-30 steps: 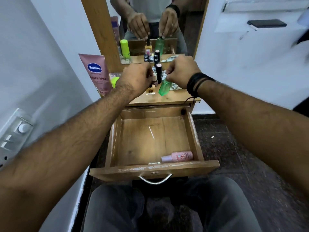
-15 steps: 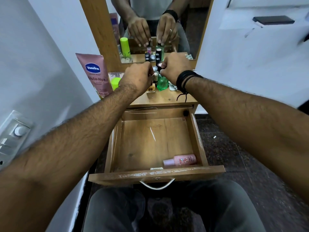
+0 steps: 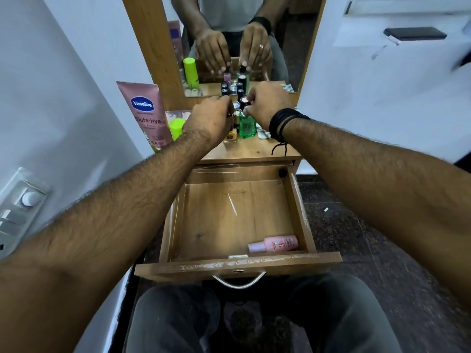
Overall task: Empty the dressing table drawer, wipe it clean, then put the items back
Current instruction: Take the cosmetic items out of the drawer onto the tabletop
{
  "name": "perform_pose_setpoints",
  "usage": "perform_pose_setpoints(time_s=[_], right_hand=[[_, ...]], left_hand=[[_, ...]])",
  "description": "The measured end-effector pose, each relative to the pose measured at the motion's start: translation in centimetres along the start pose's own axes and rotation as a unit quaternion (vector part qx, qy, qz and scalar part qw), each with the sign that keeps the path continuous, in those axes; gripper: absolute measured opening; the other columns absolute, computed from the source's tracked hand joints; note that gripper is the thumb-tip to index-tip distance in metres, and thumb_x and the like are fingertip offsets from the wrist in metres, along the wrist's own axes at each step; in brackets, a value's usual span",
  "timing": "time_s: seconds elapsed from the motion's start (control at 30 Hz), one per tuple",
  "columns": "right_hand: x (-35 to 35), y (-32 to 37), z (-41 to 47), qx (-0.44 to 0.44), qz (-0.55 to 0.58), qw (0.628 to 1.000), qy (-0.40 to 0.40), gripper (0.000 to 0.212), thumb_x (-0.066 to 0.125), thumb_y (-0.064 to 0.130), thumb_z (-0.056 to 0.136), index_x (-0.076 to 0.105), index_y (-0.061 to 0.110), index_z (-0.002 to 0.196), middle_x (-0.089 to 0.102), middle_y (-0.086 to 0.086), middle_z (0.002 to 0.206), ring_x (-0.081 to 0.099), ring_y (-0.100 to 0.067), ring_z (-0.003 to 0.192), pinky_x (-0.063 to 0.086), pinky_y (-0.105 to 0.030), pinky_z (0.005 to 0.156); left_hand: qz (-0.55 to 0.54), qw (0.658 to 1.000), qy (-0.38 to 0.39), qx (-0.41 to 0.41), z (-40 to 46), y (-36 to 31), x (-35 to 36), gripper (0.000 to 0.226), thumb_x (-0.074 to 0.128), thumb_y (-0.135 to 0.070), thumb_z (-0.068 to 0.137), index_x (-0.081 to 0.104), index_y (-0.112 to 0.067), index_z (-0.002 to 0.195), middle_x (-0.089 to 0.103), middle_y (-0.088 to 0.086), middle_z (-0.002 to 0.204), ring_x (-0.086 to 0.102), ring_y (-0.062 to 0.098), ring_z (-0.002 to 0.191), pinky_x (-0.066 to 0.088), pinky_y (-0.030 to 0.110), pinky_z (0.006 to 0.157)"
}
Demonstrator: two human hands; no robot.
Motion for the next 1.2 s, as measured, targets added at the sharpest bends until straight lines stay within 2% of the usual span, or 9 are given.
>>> perform_pose_setpoints(time_s=[0.17,0.33,0.47,0.53,0.63,0.73,0.87,0.97,1.2], right_hand=[[-0.7,-0.4,-0.8,0.0,-0.012,1.0,-0.002,0.024,0.07,0.027,0.089,0.071,0.017,0.11,0.071,-0.007,0.107,0.065,-0.026,0.1,0.056,-0.039,0.087],[-2.2,-1.5,-3.5,-0.017,-0.036,0.999,-0.012,0.021,0.063,0.03,0.087,0.068,0.021,0.106,0.068,-0.003,0.106,0.064,-0.027,0.099,0.056,-0.044,0.085],[-1.4,-3.0,-6.6,-0.022,-0.098,0.993,0.058,0.018,0.062,0.029,0.084,0.07,0.021,0.098,0.068,-0.006,0.103,0.063,-0.033,0.096,0.057,-0.046,0.082],[-0.1,-3.8,-8.1,-0.021,-0.133,0.983,0.122,0.017,0.063,0.027,0.083,0.069,0.018,0.096,0.066,-0.006,0.1,0.063,-0.033,0.093,0.057,-0.046,0.083],[1.9,-4.9,-10.0,-0.021,-0.171,0.968,0.182,0.016,0.061,0.022,0.08,0.068,0.016,0.093,0.066,-0.009,0.097,0.062,-0.035,0.086,0.058,-0.047,0.08],[3.7,-6.3,-11.4,-0.005,-0.204,0.96,0.194,0.023,0.058,0.02,0.084,0.067,0.013,0.105,0.064,-0.014,0.105,0.062,-0.038,0.094,0.054,-0.046,0.083],[6.1,-7.3,-13.1,0.01,-0.265,0.942,0.205,0.043,0.055,0.018,0.086,0.056,0.015,0.129,0.055,-0.01,0.129,0.05,-0.036,0.12,0.041,-0.05,0.078],[8.1,-7.8,-13.3,-0.007,-0.295,0.932,0.212,0.049,0.052,0.02,0.086,0.052,0.019,0.135,0.05,-0.008,0.135,0.044,-0.033,0.123,0.037,-0.051,0.074],[8.8,-8.3,-12.8,0.004,-0.296,0.936,0.19,0.044,0.035,0.014,0.096,0.05,0.011,0.137,0.047,-0.012,0.138,0.043,-0.033,0.125,0.037,-0.061,0.092]], left_hand=[[0.004,1.0,-0.007,0.008,-0.6,-0.4,-0.5,0.027,0.059,-0.028,0.098,0.059,-0.016,0.122,0.059,0.009,0.125,0.059,0.038,0.11,0.048,0.047,0.085],[0.013,0.998,0.01,0.063,-3.0,-3.4,-0.9,0.03,0.054,-0.037,0.097,0.059,-0.015,0.117,0.062,0.012,0.121,0.06,0.039,0.11,0.048,0.046,0.083],[0.009,0.992,0.109,0.064,-6.2,-6.2,1.3,0.016,0.055,-0.044,0.093,0.058,-0.029,0.093,0.069,0.009,0.106,0.065,0.034,0.1,0.054,0.041,0.08],[0.017,0.98,0.185,0.073,-8.0,-7.0,3.4,0.021,0.056,-0.043,0.092,0.066,-0.026,0.1,0.069,0.009,0.107,0.064,0.034,0.102,0.055,0.039,0.084],[0.024,0.941,0.326,0.086,-11.0,-7.5,7.2,0.023,0.065,-0.04,0.089,0.072,-0.022,0.102,0.073,0.002,0.106,0.067,0.026,0.102,0.054,0.032,0.086],[0.006,0.901,0.426,0.08,-13.4,-7.1,10.3,0.017,0.074,-0.036,0.088,0.069,-0.022,0.097,0.072,-0.004,0.105,0.065,0.018,0.103,0.051,0.028,0.09],[0.027,0.875,0.477,0.076,-15.5,-6.8,12.2,0.044,0.075,-0.045,0.087,0.068,-0.019,0.122,0.068,-0.003,0.116,0.062,0.019,0.109,0.05,0.031,0.094],[0.018,0.868,0.491,0.07,-16.3,-7.0,13.3,0.039,0.074,-0.037,0.087,0.068,-0.02,0.121,0.07,-0.003,0.117,0.063,0.017,0.103,0.05,0.028,0.087],[0.005,0.867,0.493,0.063,-16.6,-7.0,14.0,0.036,0.074,-0.031,0.086,0.068,-0.02,0.119,0.071,-0.003,0.112,0.064,0.017,0.098,0.054,0.034,0.091]])
Point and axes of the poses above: each hand's wrist, its own z-axis towards the middle knuckle, its own x-axis out of the palm, y = z × x, the point moved 5 cm from there along z, towards the middle knuckle
